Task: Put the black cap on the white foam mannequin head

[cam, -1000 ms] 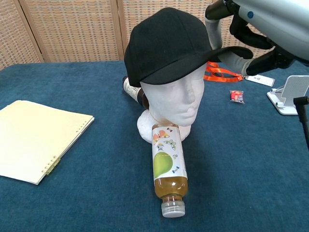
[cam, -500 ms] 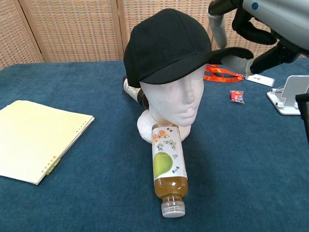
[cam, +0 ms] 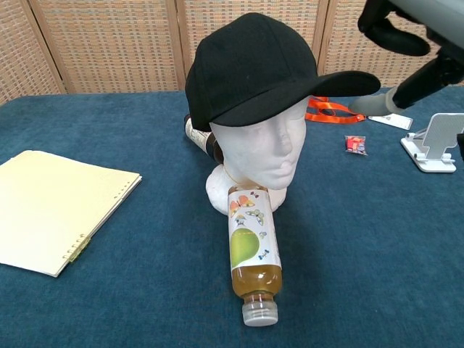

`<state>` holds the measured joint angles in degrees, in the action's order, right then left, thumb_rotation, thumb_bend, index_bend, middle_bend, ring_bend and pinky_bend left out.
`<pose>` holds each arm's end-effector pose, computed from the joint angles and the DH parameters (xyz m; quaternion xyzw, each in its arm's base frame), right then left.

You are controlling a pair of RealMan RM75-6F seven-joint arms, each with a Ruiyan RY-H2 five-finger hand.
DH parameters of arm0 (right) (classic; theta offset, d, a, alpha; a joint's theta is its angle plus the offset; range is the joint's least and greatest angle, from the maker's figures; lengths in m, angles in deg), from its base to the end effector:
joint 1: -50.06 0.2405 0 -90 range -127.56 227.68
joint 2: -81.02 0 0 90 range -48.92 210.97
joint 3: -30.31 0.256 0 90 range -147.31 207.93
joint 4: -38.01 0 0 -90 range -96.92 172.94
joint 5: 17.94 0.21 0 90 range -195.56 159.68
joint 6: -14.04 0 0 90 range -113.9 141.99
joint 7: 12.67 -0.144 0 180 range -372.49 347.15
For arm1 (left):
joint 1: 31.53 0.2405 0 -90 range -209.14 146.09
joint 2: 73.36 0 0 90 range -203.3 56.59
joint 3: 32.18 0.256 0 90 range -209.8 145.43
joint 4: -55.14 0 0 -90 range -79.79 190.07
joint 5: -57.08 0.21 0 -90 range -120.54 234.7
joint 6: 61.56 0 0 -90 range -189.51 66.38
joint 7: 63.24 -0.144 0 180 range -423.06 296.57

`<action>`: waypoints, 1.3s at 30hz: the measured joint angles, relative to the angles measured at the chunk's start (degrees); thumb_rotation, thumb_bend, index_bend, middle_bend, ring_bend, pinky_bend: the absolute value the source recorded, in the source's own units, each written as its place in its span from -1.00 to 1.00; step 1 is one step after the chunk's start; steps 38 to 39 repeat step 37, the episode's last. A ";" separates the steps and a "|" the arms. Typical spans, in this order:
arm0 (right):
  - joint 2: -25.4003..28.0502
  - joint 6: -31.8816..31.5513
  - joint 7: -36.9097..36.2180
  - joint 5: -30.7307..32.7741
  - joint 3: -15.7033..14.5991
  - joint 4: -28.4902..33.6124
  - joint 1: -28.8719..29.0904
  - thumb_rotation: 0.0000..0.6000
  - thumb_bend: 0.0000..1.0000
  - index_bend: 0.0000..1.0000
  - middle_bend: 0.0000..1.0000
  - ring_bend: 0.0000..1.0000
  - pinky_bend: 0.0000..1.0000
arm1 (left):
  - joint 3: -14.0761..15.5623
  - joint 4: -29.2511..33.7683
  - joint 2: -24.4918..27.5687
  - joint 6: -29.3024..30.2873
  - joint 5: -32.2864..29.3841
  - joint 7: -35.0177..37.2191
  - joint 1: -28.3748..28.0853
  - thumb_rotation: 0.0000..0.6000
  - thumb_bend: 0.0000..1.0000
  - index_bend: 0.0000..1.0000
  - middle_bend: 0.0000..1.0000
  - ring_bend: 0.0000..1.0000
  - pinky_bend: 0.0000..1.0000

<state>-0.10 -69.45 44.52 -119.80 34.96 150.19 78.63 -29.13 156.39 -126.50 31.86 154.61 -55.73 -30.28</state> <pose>-0.0752 -0.2182 0.0784 0.7018 -0.0153 0.4906 0.5164 -0.2821 0.1259 0.1985 -0.6019 -0.4003 -0.4332 0.5384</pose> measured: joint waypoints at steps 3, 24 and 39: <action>1.75 -1.27 -1.22 -0.86 -0.37 0.56 -1.32 1.00 -0.68 -1.00 0.91 1.00 1.00 | 0.06 -0.04 0.13 -0.20 0.10 0.04 -0.10 1.00 -1.00 -1.00 -1.00 -1.00 -1.00; 14.38 -8.73 -33.72 12.02 -2.63 -19.18 -12.69 1.00 -1.00 -1.00 -1.00 -1.00 -1.00 | 0.84 -0.27 -0.24 2.86 2.87 -1.33 1.41 1.00 -1.00 -1.00 -1.00 -1.00 -1.00; 11.28 -7.30 -47.49 14.28 -3.23 -24.80 -17.37 1.00 -1.00 -1.00 -1.00 -1.00 -1.00 | -0.06 -0.36 -0.63 4.36 1.64 -2.11 2.09 1.00 -1.00 -1.00 -1.00 -1.00 -1.00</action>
